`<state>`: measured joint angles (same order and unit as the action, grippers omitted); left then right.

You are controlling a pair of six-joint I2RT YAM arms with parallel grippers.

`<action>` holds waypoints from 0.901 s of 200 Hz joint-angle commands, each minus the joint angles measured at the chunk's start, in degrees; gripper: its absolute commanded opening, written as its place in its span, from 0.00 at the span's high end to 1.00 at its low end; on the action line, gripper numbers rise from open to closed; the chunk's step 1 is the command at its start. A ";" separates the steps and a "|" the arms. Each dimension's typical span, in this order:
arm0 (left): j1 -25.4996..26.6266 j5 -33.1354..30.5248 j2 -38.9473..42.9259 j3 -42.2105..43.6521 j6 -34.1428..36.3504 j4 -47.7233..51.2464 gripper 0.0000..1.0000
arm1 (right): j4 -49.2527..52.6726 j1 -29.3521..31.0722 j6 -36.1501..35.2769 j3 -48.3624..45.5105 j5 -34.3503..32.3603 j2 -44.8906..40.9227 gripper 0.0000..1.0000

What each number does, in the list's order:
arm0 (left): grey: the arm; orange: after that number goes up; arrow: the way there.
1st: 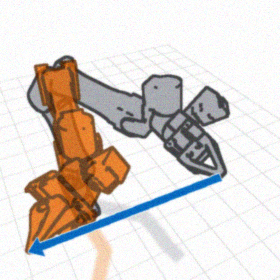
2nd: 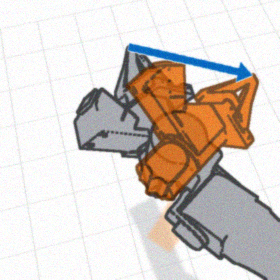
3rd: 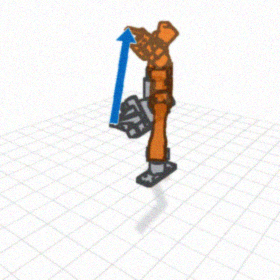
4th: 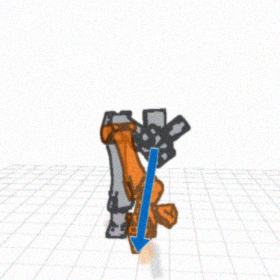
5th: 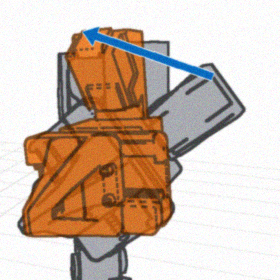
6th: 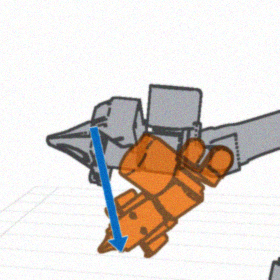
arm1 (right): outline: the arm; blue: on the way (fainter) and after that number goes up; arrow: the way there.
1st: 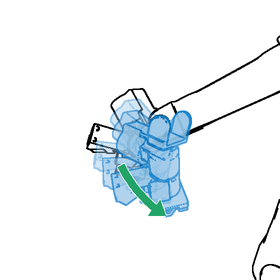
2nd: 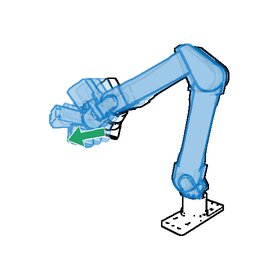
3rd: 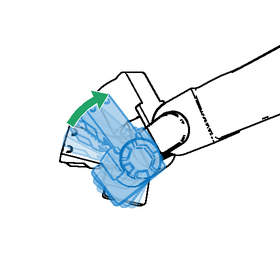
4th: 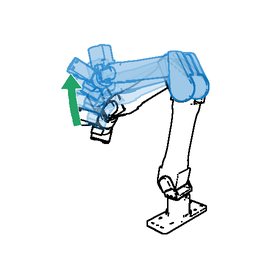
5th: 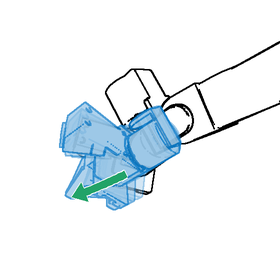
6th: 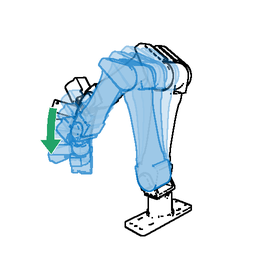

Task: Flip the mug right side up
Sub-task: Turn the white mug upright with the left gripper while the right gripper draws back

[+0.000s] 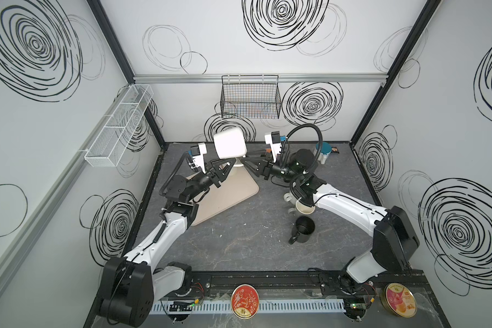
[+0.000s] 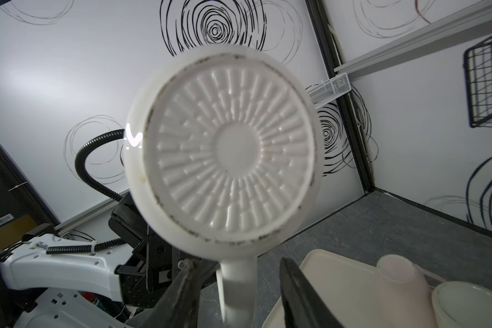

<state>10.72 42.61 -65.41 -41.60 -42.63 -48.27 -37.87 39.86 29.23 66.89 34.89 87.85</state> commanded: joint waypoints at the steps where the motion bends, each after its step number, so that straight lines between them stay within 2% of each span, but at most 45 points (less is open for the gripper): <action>1: -0.14 -1.53 2.45 -7.07 17.70 16.41 1.00 | 9.96 -1.19 -7.45 -1.06 -4.18 -4.87 0.47; 30: 1.00 -4.85 -0.20 -13.94 31.01 35.08 1.00 | 14.49 -3.41 -10.06 -4.91 -8.89 -9.35 0.47; 71: 6.06 -12.30 -7.17 -21.89 43.72 50.06 1.00 | 17.60 -7.52 -10.20 -10.95 -13.89 -14.80 0.47; 111: 12.11 -19.12 -17.10 -28.60 51.18 56.78 1.00 | 20.92 -12.24 -9.29 -14.30 -17.29 -18.65 0.47; 139: 15.30 -23.52 -24.34 -32.66 53.71 58.49 1.00 | 20.74 -16.41 -7.44 -16.89 -15.85 -20.97 0.48; 180: 20.92 -33.30 -36.63 -45.22 61.57 68.95 1.00 | 20.46 -20.61 -6.49 -19.94 -14.71 -22.81 0.48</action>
<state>28.88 15.66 -98.32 -78.00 11.57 19.57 -17.23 20.84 21.63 48.34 19.44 66.61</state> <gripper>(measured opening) 0.188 0.518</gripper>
